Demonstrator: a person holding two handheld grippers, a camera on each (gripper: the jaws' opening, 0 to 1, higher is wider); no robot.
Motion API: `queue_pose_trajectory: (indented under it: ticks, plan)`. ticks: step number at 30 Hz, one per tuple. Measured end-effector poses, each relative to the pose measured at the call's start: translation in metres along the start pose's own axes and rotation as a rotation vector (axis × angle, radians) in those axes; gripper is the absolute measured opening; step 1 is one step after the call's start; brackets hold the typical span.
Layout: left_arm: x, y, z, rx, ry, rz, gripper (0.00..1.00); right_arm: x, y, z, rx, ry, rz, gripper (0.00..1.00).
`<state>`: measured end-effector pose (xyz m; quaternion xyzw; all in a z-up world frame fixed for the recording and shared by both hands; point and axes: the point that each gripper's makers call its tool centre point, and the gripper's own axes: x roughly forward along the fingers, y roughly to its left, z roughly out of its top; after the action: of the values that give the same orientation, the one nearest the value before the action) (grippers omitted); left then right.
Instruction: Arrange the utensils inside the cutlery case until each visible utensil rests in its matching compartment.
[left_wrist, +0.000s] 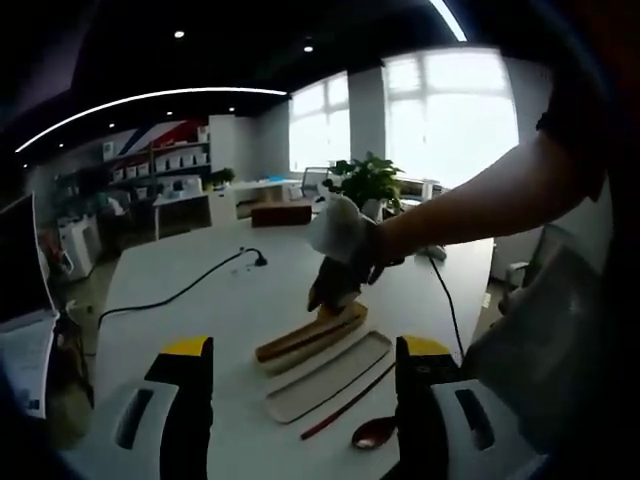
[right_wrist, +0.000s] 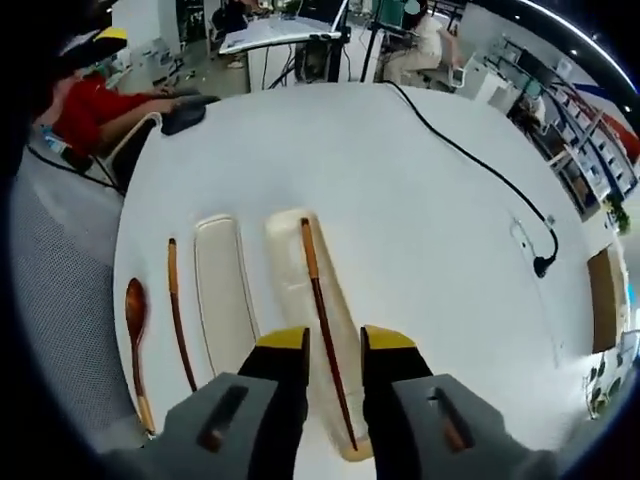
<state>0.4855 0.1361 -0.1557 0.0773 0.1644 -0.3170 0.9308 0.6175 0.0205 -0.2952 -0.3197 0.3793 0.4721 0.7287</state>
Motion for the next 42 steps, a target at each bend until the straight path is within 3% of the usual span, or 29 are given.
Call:
queue_pose_trajectory:
  ticks: [7, 23, 30, 42]
  plan:
    - [-0.002, 0.002, 0.003, 0.010, -0.011, 0.013, 0.77, -0.024, 0.008, 0.014, 0.138, -0.145, -0.039, 0.26]
    - [-0.003, 0.000, 0.010, 0.036, -0.032, 0.011, 0.76, -0.063, 0.006, -0.009, 0.210, -0.226, -0.144, 0.27]
    - [-0.004, -0.002, 0.013, 0.040, -0.039, 0.006, 0.76, -0.074, 0.014, -0.022, 0.279, -0.265, -0.160, 0.28]
    - [-0.005, -0.005, 0.015, 0.061, -0.047, 0.004, 0.76, -0.091, 0.021, -0.035, 0.322, -0.293, -0.198, 0.27]
